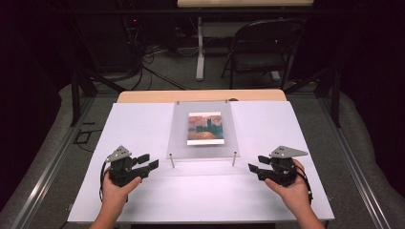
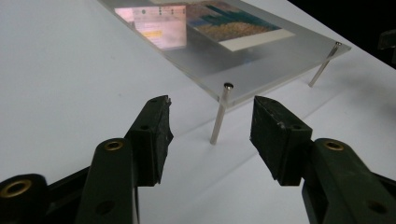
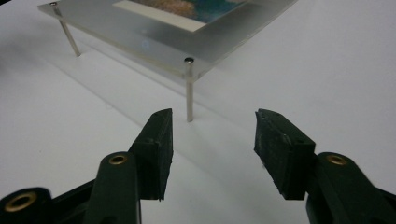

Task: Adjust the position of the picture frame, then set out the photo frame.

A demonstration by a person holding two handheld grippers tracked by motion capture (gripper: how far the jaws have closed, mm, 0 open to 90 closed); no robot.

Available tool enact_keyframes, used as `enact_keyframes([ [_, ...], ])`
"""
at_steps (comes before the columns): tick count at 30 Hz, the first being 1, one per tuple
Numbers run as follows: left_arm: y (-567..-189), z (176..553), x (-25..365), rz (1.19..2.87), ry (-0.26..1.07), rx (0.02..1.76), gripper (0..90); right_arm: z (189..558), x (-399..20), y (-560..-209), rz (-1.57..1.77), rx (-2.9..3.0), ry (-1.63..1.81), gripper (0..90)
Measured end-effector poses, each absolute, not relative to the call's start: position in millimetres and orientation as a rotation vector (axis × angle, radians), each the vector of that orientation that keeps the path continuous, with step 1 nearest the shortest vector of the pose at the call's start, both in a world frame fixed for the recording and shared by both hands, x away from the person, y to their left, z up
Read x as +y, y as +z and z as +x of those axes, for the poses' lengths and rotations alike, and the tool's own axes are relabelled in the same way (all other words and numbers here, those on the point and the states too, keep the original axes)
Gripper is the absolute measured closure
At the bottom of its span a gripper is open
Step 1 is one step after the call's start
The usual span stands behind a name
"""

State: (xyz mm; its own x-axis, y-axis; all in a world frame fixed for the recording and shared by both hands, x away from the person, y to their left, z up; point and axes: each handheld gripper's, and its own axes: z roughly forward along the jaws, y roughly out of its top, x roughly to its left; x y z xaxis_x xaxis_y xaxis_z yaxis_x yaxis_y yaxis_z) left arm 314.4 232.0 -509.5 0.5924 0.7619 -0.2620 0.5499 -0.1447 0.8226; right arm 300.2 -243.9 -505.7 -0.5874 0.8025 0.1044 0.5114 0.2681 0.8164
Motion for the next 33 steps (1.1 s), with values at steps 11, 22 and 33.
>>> enact_keyframes([
  [11, -490, 364, 207, 1.867, 0.275, 1.057, 46.8, 356, -241, -491, 1.269, 2.211, 1.246, 47.5],
  [22, -476, 413, 192, 1.807, 0.267, 1.093, 38.2, 405, -225, -484, 1.295, 2.179, 1.219, 38.2],
  [33, -482, 443, 182, 1.82, 0.274, 1.147, 37.5, 437, -213, -479, 1.303, 2.177, 1.22, 41.2],
])
